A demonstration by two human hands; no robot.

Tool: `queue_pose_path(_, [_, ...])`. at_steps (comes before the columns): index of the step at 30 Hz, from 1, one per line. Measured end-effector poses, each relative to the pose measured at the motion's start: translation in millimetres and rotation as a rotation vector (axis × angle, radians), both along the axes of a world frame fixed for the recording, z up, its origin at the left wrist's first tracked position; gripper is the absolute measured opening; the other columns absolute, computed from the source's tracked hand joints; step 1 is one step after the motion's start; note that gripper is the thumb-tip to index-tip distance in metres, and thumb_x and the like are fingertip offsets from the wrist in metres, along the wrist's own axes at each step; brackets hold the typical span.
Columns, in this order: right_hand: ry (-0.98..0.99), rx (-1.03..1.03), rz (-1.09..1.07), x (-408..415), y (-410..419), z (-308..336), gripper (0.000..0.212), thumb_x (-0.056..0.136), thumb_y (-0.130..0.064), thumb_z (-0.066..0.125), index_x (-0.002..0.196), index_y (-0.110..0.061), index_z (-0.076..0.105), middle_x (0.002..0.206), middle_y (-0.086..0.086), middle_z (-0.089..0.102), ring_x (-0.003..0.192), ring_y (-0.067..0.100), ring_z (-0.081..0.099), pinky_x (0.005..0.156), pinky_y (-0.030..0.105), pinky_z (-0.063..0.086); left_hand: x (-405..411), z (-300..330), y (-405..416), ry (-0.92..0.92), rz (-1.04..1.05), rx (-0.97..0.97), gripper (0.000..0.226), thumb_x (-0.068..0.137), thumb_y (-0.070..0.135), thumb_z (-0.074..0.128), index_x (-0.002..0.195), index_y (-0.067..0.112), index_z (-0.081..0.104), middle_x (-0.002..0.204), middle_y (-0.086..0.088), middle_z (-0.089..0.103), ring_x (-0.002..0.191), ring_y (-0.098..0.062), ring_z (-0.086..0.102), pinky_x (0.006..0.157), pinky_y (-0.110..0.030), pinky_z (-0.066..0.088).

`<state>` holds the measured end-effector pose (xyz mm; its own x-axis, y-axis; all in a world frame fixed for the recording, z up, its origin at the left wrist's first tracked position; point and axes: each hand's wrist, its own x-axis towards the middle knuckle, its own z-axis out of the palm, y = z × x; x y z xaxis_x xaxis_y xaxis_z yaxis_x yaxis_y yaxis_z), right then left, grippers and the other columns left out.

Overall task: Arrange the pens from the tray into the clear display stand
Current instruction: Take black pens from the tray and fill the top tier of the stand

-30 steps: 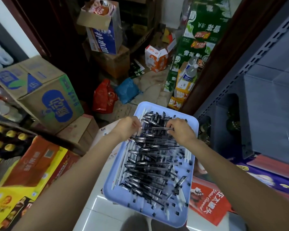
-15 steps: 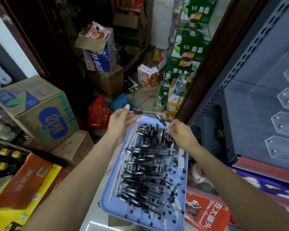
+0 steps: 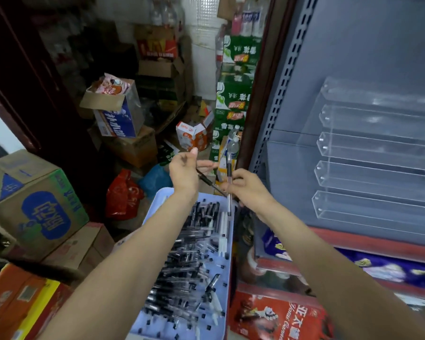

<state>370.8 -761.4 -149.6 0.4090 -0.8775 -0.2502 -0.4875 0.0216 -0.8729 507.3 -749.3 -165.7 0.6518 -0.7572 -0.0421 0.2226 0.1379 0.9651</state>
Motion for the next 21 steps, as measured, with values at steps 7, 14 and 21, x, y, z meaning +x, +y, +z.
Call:
queue_pose_path(7, [-0.059,-0.044,0.036,-72.3,2.3,22.0,0.029,0.084,-0.011,0.068,0.109,-0.007,0.053,0.102,0.015,0.062,0.089,0.021,0.058,0.070,0.025,0.042,-83.8,32.3,-2.0,0.180,0.014,-0.149,0.016,0.099,0.017,0.044,0.099,0.001,0.043,0.051,-0.008,0.066,0.052,-0.019,0.068,0.060,-0.032,0.059])
queue_pose_path(14, [-0.263,-0.113,-0.121,-160.2,-2.6,45.3,0.020,0.083,-0.009,0.067,0.098,-0.013,0.054,0.098,0.012,0.063,0.083,0.019,0.058,0.058,0.018,0.041,-186.4,46.5,-0.2,-0.052,-0.228,0.027,0.025,0.089,0.028,0.060,0.097,0.005,0.061,0.086,-0.006,0.066,0.082,-0.019,0.061,0.080,-0.037,0.050])
queue_pose_path(21, [-0.325,-0.215,-0.109,-235.2,-19.8,78.6,0.020,0.086,-0.001,0.061,0.075,-0.017,0.055,0.079,0.002,0.058,0.065,0.011,0.055,0.053,0.019,0.049,-250.4,87.9,-13.9,-0.328,-0.358,0.018,0.021,0.096,0.018,0.048,0.086,0.008,0.063,0.095,-0.018,0.068,0.088,-0.030,0.066,0.083,-0.040,0.055])
